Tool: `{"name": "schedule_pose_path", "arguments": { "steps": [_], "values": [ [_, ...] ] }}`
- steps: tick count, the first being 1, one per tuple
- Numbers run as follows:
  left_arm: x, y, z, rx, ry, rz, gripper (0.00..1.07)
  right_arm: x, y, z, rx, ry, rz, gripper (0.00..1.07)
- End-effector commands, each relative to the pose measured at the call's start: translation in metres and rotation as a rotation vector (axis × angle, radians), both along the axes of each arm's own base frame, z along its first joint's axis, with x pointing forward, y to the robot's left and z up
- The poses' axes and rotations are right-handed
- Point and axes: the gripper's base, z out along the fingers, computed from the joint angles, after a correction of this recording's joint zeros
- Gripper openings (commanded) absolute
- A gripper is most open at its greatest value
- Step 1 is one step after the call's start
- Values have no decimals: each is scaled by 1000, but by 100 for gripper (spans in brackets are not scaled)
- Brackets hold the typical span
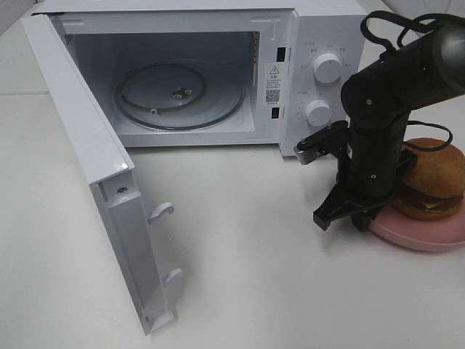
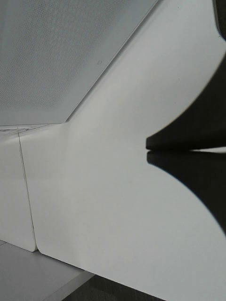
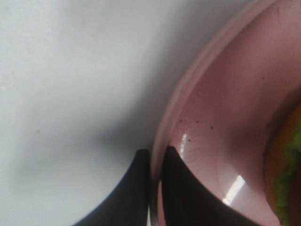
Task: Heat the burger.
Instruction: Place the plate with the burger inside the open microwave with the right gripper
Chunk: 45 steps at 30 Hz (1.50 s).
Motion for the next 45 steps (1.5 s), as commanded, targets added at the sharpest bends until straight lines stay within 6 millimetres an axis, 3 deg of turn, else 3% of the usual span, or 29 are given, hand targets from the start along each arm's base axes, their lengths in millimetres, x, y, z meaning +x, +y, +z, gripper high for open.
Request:
{"name": "schedule_pose_path", "arguments": {
  "steps": [1,13,14,25,36,39,45],
  "values": [
    [-3,-1,0,-7,-33,-2,0,-9,10,2,29,12,31,0],
    [-3,-1,0,-7,-33,-2,0,-40,20,26,-43,-56,167,0],
    [-3,-1,0,-7,-33,-2,0,-50,24,32,-63,-62,214,0],
    [-3,-1,0,-7,-33,-2,0,-84,50,61,-133,-127,413,0],
    [-3,-1,0,-7,-33,-2,0,-113,73,83,-94,-179,575,0],
    [-3,-1,0,-7,-33,-2,0,-127,84,94,-69,-203,728,0],
    [-3,-1,0,-7,-33,-2,0,-130,90,96,-35,-211,828,0]
  ]
}}
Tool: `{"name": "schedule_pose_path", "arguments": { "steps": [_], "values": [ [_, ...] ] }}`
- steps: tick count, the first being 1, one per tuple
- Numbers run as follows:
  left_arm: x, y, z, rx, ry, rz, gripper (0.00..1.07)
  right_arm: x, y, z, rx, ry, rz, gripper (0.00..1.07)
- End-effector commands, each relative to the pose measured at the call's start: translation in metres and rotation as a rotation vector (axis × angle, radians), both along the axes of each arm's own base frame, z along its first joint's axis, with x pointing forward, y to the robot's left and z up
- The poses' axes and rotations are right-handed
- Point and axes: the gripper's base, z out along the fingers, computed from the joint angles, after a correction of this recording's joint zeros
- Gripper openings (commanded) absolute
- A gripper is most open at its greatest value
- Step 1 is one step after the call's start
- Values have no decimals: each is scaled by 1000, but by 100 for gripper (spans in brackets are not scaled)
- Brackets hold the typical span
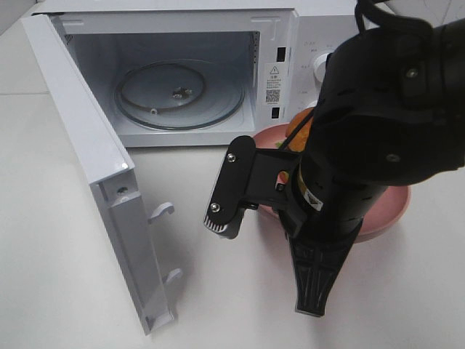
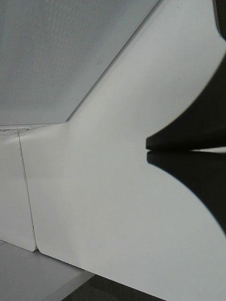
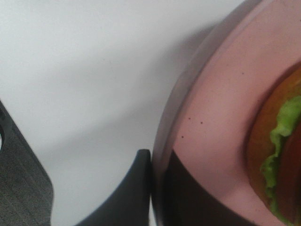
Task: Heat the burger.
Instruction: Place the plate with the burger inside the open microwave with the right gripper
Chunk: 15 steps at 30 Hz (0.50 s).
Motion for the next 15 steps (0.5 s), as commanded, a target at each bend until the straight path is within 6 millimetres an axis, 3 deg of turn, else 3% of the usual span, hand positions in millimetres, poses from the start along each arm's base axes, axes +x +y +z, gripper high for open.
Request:
{"name": "schedule_pose_path", "arguments": {
  "steps": [1,15],
  "values": [
    [-3,-1,0,-7,-33,-2,0,1,4,5,8,-26,133,0],
    [-3,-1,0,-7,-33,-2,0,3,16,6,-20,-64,519,0]
  ]
}}
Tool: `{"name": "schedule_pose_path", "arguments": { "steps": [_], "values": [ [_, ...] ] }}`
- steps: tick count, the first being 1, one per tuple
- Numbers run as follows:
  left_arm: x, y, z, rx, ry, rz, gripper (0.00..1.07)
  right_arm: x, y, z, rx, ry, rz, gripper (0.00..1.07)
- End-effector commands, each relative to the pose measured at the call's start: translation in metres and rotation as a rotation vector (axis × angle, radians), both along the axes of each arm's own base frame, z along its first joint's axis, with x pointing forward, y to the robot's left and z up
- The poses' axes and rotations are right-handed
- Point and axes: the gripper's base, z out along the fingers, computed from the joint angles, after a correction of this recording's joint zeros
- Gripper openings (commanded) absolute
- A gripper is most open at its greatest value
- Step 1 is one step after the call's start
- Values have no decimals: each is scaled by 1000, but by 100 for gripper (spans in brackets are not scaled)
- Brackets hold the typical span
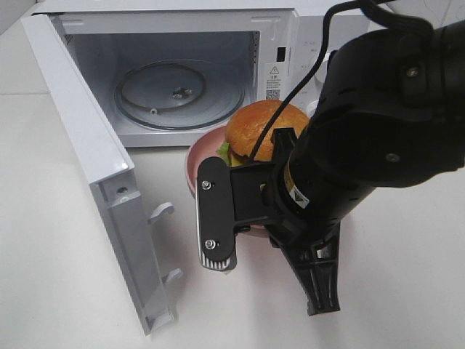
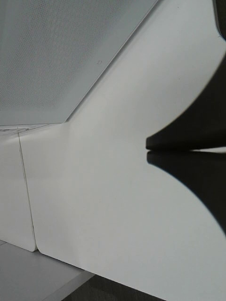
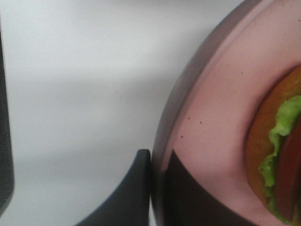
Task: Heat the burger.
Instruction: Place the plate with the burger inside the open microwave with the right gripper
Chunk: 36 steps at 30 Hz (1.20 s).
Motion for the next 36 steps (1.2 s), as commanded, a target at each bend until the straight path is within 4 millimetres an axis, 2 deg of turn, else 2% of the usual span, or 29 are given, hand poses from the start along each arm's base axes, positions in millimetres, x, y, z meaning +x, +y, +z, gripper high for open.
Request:
{"name": "schedule_pose_path", "arguments": {
  "steps": [1,7,17,25,30,36],
  "values": [
    [-3,-1,0,-7,-33,-2,0,3,3,7,12,-57,108,0],
    [-3,-1,0,-7,-33,-2,0,4,8,8,11,-89,245,0],
    [-3,-1,0,-7,-33,-2,0,5,12,8,-7,-120,377,0],
    [-3,-1,0,-7,-33,-2,0,7,17,10,41,-154,405,0],
    [-3,-1,0,-7,-33,-2,0,18,12,11,99,-151,342,0],
    [-3,-1,0,-7,-33,-2,0,25,7,11,85,-158,373,0]
  ]
}}
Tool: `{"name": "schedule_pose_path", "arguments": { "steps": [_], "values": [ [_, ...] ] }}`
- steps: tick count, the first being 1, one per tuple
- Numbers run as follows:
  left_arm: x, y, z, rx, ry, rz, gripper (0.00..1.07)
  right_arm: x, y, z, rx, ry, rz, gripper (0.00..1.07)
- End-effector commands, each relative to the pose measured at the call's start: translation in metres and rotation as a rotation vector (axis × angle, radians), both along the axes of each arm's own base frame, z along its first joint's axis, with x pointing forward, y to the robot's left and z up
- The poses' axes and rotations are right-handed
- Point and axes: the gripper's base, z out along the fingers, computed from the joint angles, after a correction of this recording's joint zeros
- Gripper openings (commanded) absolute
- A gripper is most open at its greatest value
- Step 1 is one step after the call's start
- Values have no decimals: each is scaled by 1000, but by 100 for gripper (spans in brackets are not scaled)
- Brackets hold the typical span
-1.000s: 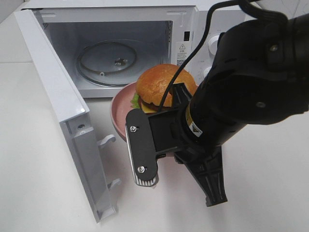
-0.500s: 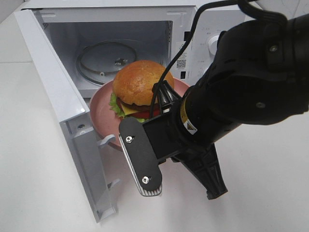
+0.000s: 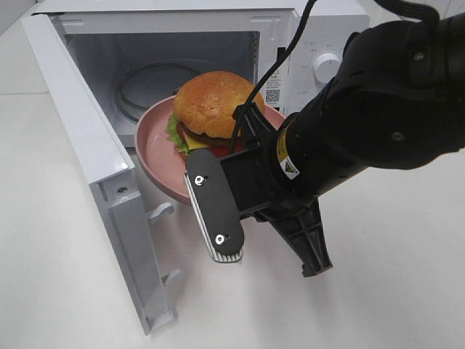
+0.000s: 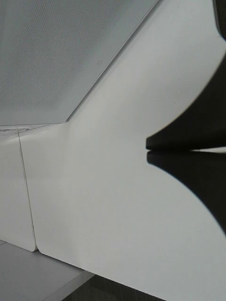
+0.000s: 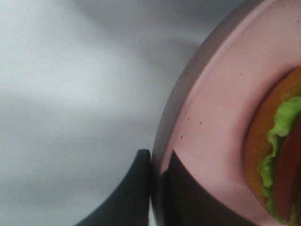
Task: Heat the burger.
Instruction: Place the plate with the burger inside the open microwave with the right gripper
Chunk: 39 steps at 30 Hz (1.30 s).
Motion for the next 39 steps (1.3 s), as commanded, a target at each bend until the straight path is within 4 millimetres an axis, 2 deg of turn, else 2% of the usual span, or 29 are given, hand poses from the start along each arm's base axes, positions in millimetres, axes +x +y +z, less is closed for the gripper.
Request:
{"name": "schedule_pose_path", "arguments": {
  "steps": [1,9,15,24,26,39],
  "values": [
    [-3,-1,0,-7,-33,-2,0,8,0,7,31,-51,85,0],
    [-3,-1,0,-7,-33,-2,0,21,-11,6,27,-43,139,0],
    [-3,-1,0,-7,-33,-2,0,32,-13,-4,31,-21,184,0],
    [-3,-1,0,-7,-33,-2,0,54,10,-26,-8,-1,227,0],
    [-3,-1,0,-7,-33,-2,0,62,18,-28,-8,-9,235,0],
    [-3,-1,0,-7,-33,-2,0,98,32,-27,-9,-19,213,0]
  ]
}}
